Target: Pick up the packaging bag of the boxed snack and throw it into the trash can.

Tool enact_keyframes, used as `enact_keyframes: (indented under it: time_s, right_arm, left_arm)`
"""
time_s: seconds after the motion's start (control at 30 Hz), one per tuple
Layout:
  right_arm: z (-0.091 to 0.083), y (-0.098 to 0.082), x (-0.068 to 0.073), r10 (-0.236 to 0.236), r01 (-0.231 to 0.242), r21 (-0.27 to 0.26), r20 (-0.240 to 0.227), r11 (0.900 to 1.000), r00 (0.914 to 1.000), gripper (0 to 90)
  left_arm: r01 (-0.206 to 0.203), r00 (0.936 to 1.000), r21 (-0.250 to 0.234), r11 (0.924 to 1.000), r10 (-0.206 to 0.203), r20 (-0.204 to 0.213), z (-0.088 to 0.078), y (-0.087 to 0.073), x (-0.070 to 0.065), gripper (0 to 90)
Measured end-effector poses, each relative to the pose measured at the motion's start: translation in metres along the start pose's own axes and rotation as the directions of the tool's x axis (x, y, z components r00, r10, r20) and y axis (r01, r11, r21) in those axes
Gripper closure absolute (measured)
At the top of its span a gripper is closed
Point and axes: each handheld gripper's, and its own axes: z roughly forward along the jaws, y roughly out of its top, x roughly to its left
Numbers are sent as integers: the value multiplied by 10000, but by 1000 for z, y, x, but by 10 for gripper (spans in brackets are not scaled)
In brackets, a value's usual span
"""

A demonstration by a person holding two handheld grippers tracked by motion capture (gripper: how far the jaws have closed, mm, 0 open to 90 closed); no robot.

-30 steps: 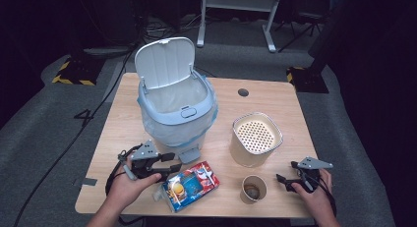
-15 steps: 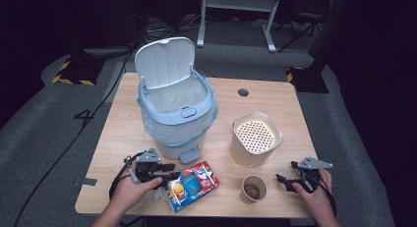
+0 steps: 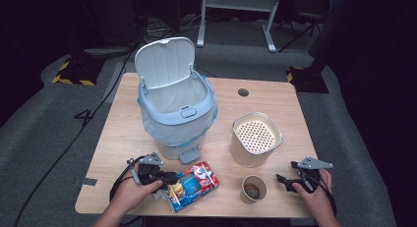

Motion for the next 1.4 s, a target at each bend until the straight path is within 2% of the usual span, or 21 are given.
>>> enact_keyframes:
  time_s: [0.07, 0.17, 0.3, 0.43, 0.5, 0.63, 0.7, 0.73, 0.77, 0.8, 1.0, 1.03, 1.13, 1.2, 1.23, 1.27, 1.37, 1.4]
  right_arm:
    - [0, 0, 0, 2, -2, 2, -1, 10000, 10000, 144]
    - [0, 0, 0, 0, 0, 2, 0, 10000, 10000, 144]
    - [0, 0, 0, 1, -1, 4, 0, 10000, 10000, 144]
    - [0, 0, 0, 0, 0, 2, 0, 10000, 10000, 144]
    - [0, 0, 0, 1, -1, 3, -1, 10000, 10000, 144]
    - [0, 0, 0, 4, -4, 1, 1, 10000, 10000, 144]
    - [0, 0, 0, 2, -2, 4, 0, 10000, 10000, 144]
    - [0, 0, 0, 3, -3, 3, -1, 10000, 10000, 144]
    - [0, 0, 0, 3, -3, 3, -1, 10000, 10000, 144]
    - [0, 0, 0, 3, -3, 4, -1, 10000, 10000, 144]
    - [0, 0, 0, 4, -4, 4, -1, 10000, 10000, 144]
    - [0, 0, 0, 3, -3, 0, 0, 10000, 10000, 144]
    - [0, 0, 0, 4, -4, 4, 0, 10000, 10000, 144]
    - [0, 0, 0, 4, -4, 4, 1, 10000, 10000, 144]
    - [0, 0, 0, 1, -1, 4, 0, 10000, 10000, 144]
    - [0, 0, 0, 1, -1, 3, 1, 10000, 10000, 144]
    - [0, 0, 0, 1, -1, 1, 2, 10000, 10000, 144]
    - [0, 0, 0, 1, -1, 4, 0, 10000, 10000, 144]
  left_arm:
    - [-213, 9994, 161, 9996, 217, -273, -1, 1, -1, 826]
    - [-391, 9980, 288, 9988, 404, -482, -1, 2, -1, 877]
    - [-392, 9975, 74, 9992, 396, -581, -3, 1, -2, 885]
    - [-384, 9984, -762, 9963, 351, -452, -12, 4, -4, 887]
    - [-544, 9974, -1164, 9917, 485, -531, -16, 6, -6, 887]
    - [-837, 9956, -1950, 9772, 737, -581, -25, 11, -14, 887]
    - [-959, 9947, -2313, 9681, 845, -591, -28, 14, -17, 887]
    - [-1083, 9934, -2614, 9591, 945, -648, -31, 17, -20, 887]
    - [-1083, 9934, -2614, 9591, 945, -648, -31, 17, -20, 887]
    - [-1180, 9923, -2887, 9501, 1018, -705, -33, 19, -22, 887]
    - [-1646, 9856, -3646, 9165, 1379, -983, -43, 27, -29, 888]
    - [-1688, 9848, -3829, 9082, 1393, -1038, -44, 28, -30, 888]
    - [-1819, 9825, -4132, 8923, 1477, -1134, -49, 32, -33, 889]
    - [-1831, 9824, -4419, 8782, 1468, -1152, -52, 34, -34, 888]
    - [-1833, 9824, -4465, 8758, 1467, -1155, -53, 36, -35, 889]
    - [-1898, 9812, -4623, 8662, 1511, -1197, -56, 39, -36, 889]
    - [-2047, 9783, -4833, 8512, 1612, -1304, -62, 45, -38, 889]
    - [-2127, 9766, -4941, 8430, 1668, -1358, -65, 50, -39, 888]
